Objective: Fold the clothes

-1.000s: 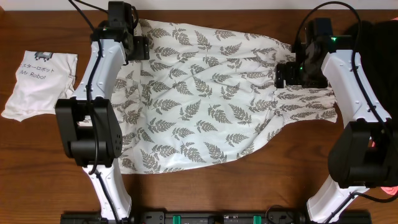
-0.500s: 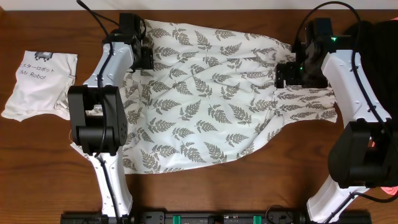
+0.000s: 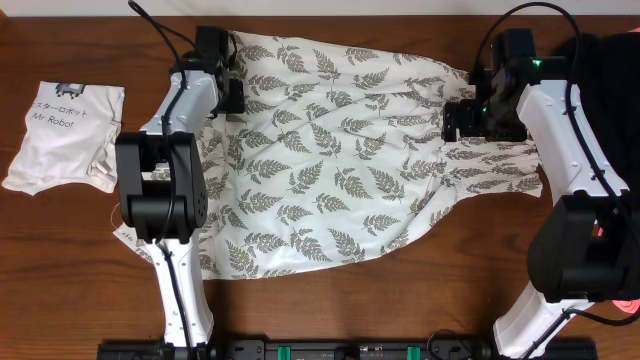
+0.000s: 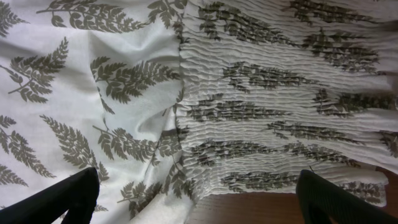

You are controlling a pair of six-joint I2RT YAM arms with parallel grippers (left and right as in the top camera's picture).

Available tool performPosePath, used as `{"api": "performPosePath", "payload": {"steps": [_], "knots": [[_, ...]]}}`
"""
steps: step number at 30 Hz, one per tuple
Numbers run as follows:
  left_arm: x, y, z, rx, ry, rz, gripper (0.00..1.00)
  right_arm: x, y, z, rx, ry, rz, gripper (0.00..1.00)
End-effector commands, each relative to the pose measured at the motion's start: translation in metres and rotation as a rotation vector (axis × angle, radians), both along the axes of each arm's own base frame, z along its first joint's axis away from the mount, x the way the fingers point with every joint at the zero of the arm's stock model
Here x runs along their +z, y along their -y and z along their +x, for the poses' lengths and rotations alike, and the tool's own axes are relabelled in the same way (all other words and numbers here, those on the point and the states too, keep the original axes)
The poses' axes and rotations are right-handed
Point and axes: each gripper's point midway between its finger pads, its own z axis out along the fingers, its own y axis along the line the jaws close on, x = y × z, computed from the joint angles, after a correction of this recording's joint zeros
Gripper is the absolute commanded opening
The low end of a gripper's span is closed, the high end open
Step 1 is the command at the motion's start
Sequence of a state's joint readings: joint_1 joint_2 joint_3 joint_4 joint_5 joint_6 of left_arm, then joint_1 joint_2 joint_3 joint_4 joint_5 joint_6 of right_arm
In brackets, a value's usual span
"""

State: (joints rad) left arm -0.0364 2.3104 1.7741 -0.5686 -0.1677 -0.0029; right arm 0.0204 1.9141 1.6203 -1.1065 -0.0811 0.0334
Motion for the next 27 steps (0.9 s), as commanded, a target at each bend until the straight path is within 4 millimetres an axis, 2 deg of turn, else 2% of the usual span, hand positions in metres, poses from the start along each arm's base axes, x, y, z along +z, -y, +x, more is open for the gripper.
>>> {"api": "performPosePath", "payload": {"steps": [1,5,9,11,12,16,17,24,27], "knots": [[-0.001,-0.010,0.000,0.013,0.001,0.054,0.70,-0.002,0.002,-0.001,0.011,-0.005,-0.008,0.99],[-0.001,-0.010,0.001,0.013,0.004,0.053,0.63,-0.002,0.002,-0.001,0.011,-0.005,-0.008,0.99],[-0.001,-0.010,0.002,0.014,0.008,0.053,0.60,-0.002,0.002,-0.001,0.011,-0.005,-0.008,0.99],[0.000,-0.009,0.004,0.014,0.018,0.053,0.55,-0.002,0.002,-0.001,0.011,-0.005,-0.008,0.99],[0.001,-0.009,0.005,0.014,0.024,0.053,0.50,-0.002,0.002,-0.001,0.011,-0.005,-0.008,0.99],[0.003,-0.009,0.010,0.014,0.045,0.052,0.20,-0.002,0.002,-0.001,0.011,-0.005,-0.008,0.99],[0.003,-0.009,0.010,0.014,0.046,0.052,0.06,-0.002,0.002,-0.001,0.011,-0.005,-0.008,0.99],[0.004,-0.010,0.011,-0.104,0.020,0.105,0.06,-0.002,0.002,-0.001,0.011,-0.004,-0.008,0.99],[0.012,-0.020,0.013,-0.139,0.015,0.190,0.06,-0.002,0.002,-0.001,0.011,-0.005,-0.008,0.99]]}}
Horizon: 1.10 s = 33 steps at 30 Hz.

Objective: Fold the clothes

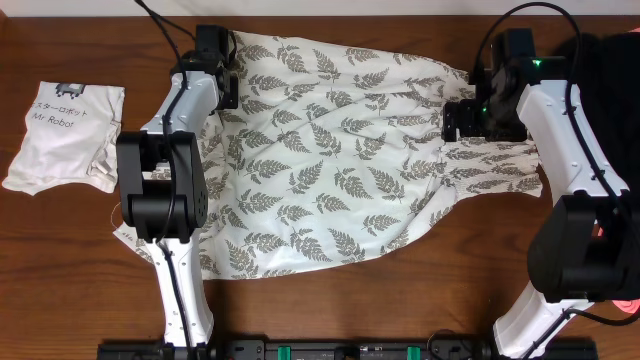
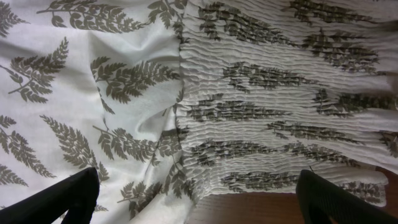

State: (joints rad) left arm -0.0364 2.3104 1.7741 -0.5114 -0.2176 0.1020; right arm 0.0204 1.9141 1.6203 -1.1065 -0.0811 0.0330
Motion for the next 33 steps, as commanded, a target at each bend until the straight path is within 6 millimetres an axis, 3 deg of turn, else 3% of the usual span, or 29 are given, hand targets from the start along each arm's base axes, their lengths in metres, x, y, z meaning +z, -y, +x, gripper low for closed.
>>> {"api": "performPosePath", "payload": {"steps": [1,7,16,28,30,33], "knots": [[0.010,-0.018,0.002,-0.053,-0.011,0.145,0.06,-0.002,0.002,-0.001,0.010,-0.005,-0.008,0.99],[0.039,-0.038,0.011,-0.072,0.032,0.299,0.06,-0.002,0.002,-0.001,0.011,-0.005,-0.008,0.99],[0.060,-0.064,0.026,-0.052,0.097,0.414,0.06,-0.002,0.002,-0.001,0.011,-0.005,-0.008,0.99],[0.080,-0.121,0.049,0.015,0.265,0.355,0.07,-0.002,0.002,-0.001,0.012,-0.005,-0.007,0.99],[0.082,-0.124,0.054,0.002,0.299,0.317,0.13,-0.002,0.002,-0.001,0.011,-0.005,-0.008,0.99],[0.084,-0.127,0.063,-0.026,0.352,0.262,0.46,-0.002,0.002,-0.001,0.012,-0.004,-0.007,0.99]]}}
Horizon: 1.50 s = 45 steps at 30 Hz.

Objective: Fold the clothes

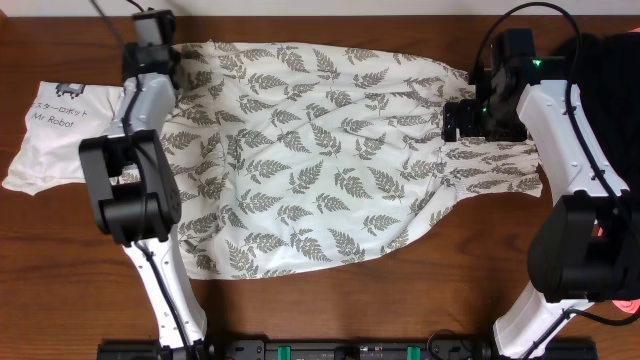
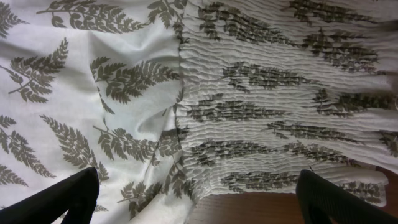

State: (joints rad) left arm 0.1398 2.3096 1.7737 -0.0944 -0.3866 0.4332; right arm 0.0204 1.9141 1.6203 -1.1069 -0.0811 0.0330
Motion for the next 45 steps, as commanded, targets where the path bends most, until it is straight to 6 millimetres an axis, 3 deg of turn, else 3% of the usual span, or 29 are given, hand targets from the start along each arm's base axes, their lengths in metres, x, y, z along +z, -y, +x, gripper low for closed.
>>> {"api": "performPosePath", "payload": {"steps": [1,8,12,16,18,22,27,29,32,39,45], "knots": [[0.019,0.004,0.012,-0.084,0.079,-0.074,0.51,-0.002,0.002,-0.001,0.012,-0.004,-0.007,0.99],[0.030,-0.019,0.023,-0.061,0.183,-0.057,0.68,-0.002,0.002,-0.001,0.012,-0.004,-0.007,0.99],[0.045,-0.050,0.016,0.101,0.290,-0.088,0.72,-0.002,0.002,-0.001,0.012,-0.004,-0.007,0.99],[0.058,-0.045,0.004,0.130,0.275,-0.162,0.71,-0.002,0.002,-0.001,0.011,-0.004,-0.008,0.99],[0.067,-0.031,0.001,0.097,0.257,-0.194,0.64,-0.002,0.002,-0.001,0.011,-0.004,-0.008,0.99],[0.093,-0.006,-0.010,0.096,0.264,-0.283,0.32,-0.002,0.002,-0.001,0.012,-0.004,-0.007,0.99],[0.111,0.035,-0.030,0.074,0.234,-0.479,0.19,-0.002,0.002,-0.001,0.011,-0.004,-0.008,0.99],[0.102,0.052,-0.040,0.074,0.184,-0.584,0.13,-0.002,0.002,-0.001,0.011,-0.004,-0.008,0.99],[0.076,0.071,-0.052,0.091,0.083,-0.688,0.12,-0.002,0.001,-0.001,0.013,-0.004,-0.007,0.99],[0.004,0.098,-0.060,0.106,-0.109,-0.733,0.13,-0.002,0.001,-0.001,0.013,-0.004,-0.007,0.99],[-0.018,0.108,-0.055,0.094,-0.136,-0.732,0.13,-0.002,0.001,-0.001,0.013,-0.004,-0.008,0.99]]}}
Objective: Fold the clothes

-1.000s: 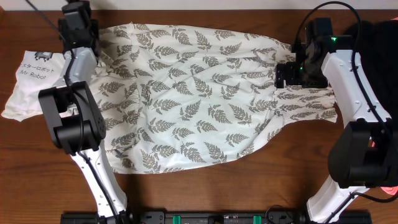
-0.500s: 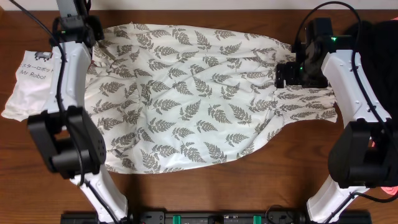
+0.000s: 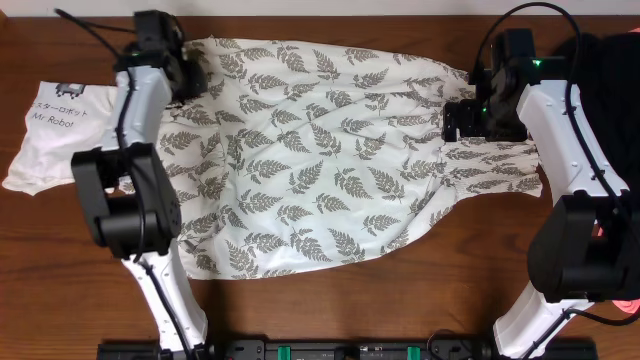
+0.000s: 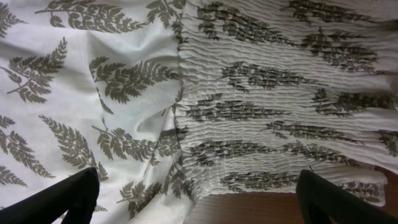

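Observation:
A white garment with a grey fern print lies spread flat across the wooden table. Its smocked band points right. My left gripper sits at the garment's upper left corner; the overhead view does not show how its jaws stand. My right gripper hovers over the smocked band's near edge. In the right wrist view, the right gripper is open, its black fingertips wide apart with nothing between them.
A crumpled white T-shirt printed "Mr. Robot" lies at the table's left edge. A pile of black cloth sits at the far right, behind my right arm.
My left gripper has moved from the table's far top-left corner right and forward onto the garment's upper left corner. The garment and the right arm have not moved.
My left gripper was on the cloth near the garment's upper left part, which lay bunched inward. It then stood slightly farther back. After that it was at the far top-left, and the corner lay spread out leftward. Now it is back over that corner. The right gripper stayed open and still.

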You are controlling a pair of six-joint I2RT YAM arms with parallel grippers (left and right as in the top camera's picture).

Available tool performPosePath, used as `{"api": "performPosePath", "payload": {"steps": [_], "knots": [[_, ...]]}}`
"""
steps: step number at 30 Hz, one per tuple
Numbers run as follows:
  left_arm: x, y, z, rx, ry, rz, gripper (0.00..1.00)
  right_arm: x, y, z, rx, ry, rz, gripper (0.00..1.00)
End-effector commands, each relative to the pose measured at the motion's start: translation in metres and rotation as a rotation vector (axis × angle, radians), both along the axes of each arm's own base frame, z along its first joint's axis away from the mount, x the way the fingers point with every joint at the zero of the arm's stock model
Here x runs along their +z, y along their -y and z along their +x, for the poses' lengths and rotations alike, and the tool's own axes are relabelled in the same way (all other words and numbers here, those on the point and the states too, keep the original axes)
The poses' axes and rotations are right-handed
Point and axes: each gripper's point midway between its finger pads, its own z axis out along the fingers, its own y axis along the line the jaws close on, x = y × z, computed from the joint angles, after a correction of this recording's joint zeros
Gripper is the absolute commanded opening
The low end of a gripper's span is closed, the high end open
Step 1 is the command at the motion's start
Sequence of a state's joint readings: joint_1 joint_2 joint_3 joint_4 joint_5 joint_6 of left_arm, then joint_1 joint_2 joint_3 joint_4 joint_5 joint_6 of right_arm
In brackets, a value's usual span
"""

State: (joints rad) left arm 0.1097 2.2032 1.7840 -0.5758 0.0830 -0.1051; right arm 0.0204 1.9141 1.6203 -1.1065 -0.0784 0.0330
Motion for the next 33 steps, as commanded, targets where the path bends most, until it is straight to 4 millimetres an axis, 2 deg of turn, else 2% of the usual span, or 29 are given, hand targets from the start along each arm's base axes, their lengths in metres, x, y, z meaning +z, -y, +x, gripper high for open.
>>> {"api": "performPosePath", "payload": {"steps": [1,8,14,19,25,29,33], "knots": [[0.000,0.004,0.005,0.000,0.019,-0.015,0.12,-0.002,0.001,-0.001,0.014,-0.005,-0.005,0.99],[-0.018,-0.024,0.005,0.056,-0.008,0.108,0.13,-0.002,0.001,-0.001,0.014,-0.005,-0.005,0.99],[-0.026,-0.029,0.011,0.063,0.005,0.108,0.13,-0.002,0.001,-0.001,0.014,-0.005,-0.005,0.99],[-0.049,-0.040,0.014,0.069,-0.007,0.119,0.13,-0.002,0.001,-0.001,0.014,-0.005,-0.005,0.99],[-0.046,-0.084,0.014,0.134,0.018,0.185,0.12,-0.002,0.001,-0.001,0.014,-0.005,-0.005,0.99],[-0.044,-0.109,0.011,0.179,0.031,0.189,0.13,-0.002,0.001,-0.001,0.014,-0.005,-0.005,0.99],[-0.036,-0.130,0.017,0.170,0.076,0.226,0.12,-0.002,0.001,-0.001,0.014,-0.004,-0.005,0.99]]}}
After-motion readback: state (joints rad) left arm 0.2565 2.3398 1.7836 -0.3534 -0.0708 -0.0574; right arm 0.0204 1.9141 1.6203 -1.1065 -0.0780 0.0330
